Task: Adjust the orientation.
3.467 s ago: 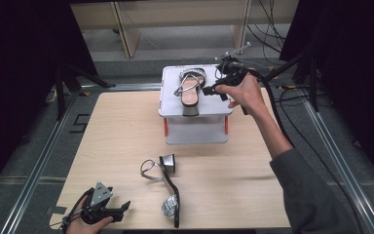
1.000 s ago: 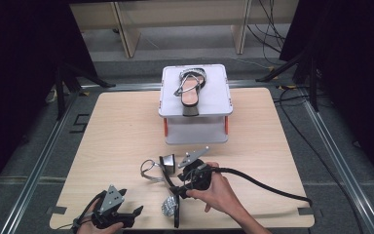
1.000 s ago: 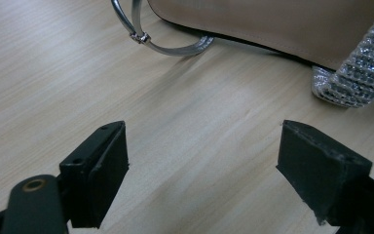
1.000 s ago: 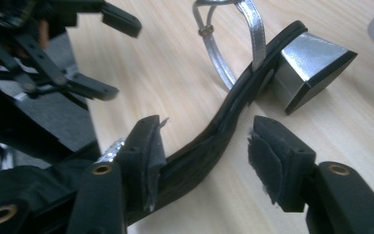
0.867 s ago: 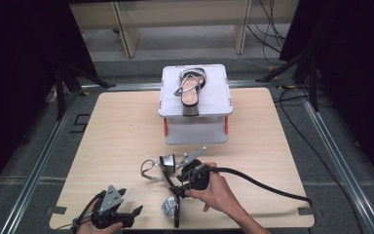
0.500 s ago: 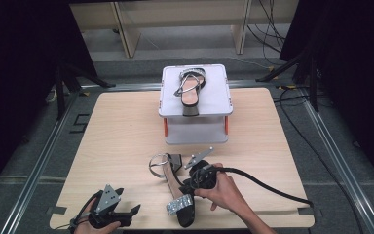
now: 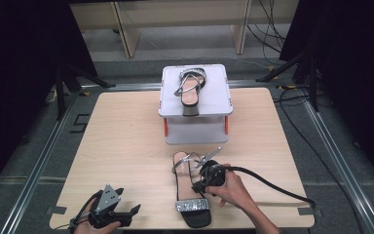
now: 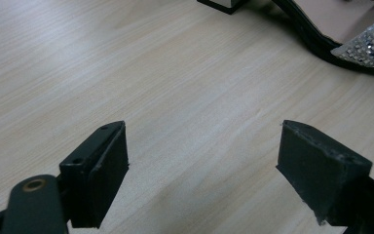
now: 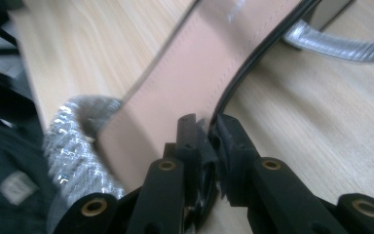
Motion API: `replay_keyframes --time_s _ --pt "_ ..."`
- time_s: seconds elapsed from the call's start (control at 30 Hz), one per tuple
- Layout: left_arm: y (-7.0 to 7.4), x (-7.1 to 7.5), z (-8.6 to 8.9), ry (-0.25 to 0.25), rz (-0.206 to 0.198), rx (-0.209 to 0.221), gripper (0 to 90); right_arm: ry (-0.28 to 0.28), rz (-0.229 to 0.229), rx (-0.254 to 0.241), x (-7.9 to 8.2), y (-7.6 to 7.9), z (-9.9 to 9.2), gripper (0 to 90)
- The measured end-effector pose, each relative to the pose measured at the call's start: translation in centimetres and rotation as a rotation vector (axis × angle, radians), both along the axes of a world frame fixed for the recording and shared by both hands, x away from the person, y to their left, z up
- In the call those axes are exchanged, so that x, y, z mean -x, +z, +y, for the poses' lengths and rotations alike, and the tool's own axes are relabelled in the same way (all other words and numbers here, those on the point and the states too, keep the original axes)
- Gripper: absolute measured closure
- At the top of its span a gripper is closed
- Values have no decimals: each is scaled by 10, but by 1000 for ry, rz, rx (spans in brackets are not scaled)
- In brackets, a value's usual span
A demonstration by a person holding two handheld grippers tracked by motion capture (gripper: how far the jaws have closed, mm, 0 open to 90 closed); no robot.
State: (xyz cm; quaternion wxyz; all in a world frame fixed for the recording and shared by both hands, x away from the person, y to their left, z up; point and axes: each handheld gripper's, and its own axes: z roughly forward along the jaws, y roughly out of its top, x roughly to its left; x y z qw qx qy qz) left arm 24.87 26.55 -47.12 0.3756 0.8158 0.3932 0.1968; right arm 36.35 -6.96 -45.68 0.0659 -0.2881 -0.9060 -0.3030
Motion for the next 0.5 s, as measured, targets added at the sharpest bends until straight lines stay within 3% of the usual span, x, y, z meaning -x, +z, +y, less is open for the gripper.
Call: replay_keyframes --time_s 0.13,0.23,0.4,0.5 --pt "0 0 2 -2 -4 -8 184 -22 -48 -6 5 17 -8 705" --pt "1 0 3 4 -1 -2 184 -20 -85 -3 22 29 -18 602" --pt "0 -1 6 12 0 -10 183 -6 -89 -10 49 32 -33 423" --pt "-1 -3 7 21 8 -9 183 -13 -85 29 63 28 -35 373"
